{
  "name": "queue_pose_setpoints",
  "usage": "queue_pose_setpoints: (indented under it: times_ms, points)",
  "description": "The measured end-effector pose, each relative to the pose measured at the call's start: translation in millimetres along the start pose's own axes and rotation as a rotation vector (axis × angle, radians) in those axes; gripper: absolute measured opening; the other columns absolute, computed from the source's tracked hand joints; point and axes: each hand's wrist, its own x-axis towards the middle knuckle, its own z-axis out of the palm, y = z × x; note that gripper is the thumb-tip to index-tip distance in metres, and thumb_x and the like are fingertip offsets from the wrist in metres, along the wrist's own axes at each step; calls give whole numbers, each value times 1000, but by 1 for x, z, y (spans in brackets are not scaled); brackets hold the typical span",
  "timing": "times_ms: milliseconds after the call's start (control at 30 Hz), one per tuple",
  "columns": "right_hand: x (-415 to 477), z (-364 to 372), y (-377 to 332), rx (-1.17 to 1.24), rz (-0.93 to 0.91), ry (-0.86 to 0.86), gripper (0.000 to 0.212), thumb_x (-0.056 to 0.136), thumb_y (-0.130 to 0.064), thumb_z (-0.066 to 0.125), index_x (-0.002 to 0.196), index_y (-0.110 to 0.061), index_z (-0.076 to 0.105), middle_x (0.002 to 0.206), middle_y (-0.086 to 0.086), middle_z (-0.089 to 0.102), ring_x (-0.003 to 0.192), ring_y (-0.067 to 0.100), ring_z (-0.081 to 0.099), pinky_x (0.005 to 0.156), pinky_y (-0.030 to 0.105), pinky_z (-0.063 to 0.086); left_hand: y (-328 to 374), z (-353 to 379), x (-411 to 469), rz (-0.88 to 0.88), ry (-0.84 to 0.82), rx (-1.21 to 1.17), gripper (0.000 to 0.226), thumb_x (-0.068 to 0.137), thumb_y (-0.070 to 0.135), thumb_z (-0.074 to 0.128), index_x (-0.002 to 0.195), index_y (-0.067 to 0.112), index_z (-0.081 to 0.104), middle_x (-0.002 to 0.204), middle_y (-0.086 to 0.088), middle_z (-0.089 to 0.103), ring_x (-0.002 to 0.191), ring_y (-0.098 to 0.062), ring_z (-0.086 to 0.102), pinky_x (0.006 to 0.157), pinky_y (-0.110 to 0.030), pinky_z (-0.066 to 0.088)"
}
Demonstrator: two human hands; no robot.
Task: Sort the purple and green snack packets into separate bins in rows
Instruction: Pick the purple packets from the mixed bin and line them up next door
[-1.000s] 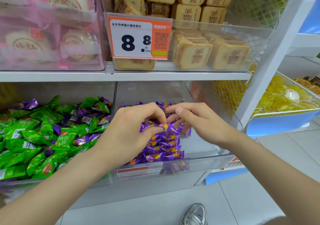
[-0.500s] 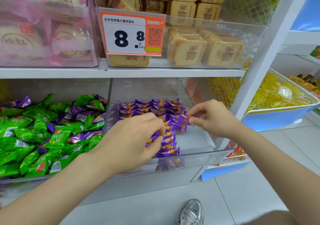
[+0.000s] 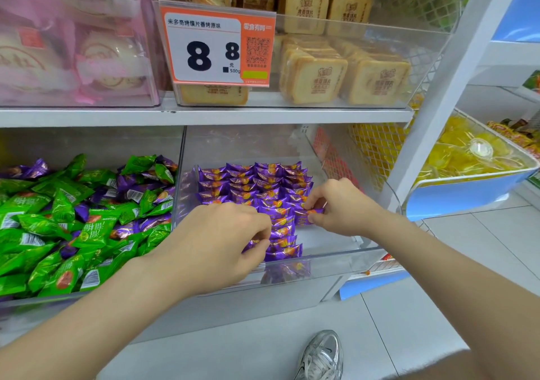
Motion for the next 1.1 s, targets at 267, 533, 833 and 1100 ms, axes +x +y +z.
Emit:
queue_pose_setpoints:
  times_ms: [267,533,833,1100]
  points:
    - [-3,0,5,62,-18,-58,16,90,-27,80,106,-24,81,99,-10,77,73,-23,58,67,1,40,1,-1,-1,1,1,5,19,97,49,45,92,36,58,88,16,64,76,-8,59,65,-36,55]
    - [-2,-2,2,60,-19,-44,22,85,-30,85,106,-27,79,100,-13,77,73,-17,63,81,20,56,0,1,-2,23,12,9,18,99,50,45,93,37,57,89,17,64,76,-8,58,68,-37,55]
    - [-5,-19,-19,21,21,83,18,89,-28,75,106,-24,79,93,-13,71,81,2,63,84,31,58,-9,-7,-7,55,69,-23,17,96,44,49,91,34,62,82,15,60,77,-10,55,70,-36,54]
    - [-35,-52,-163,257,-285,10,35,86,-3,54,95,-24,80,74,-12,72,67,8,66,66,12,45,-32,-56,-44,-412,326,-136,23,83,36,61,83,30,39,60,7,49,61,-18,48,58,-41,46]
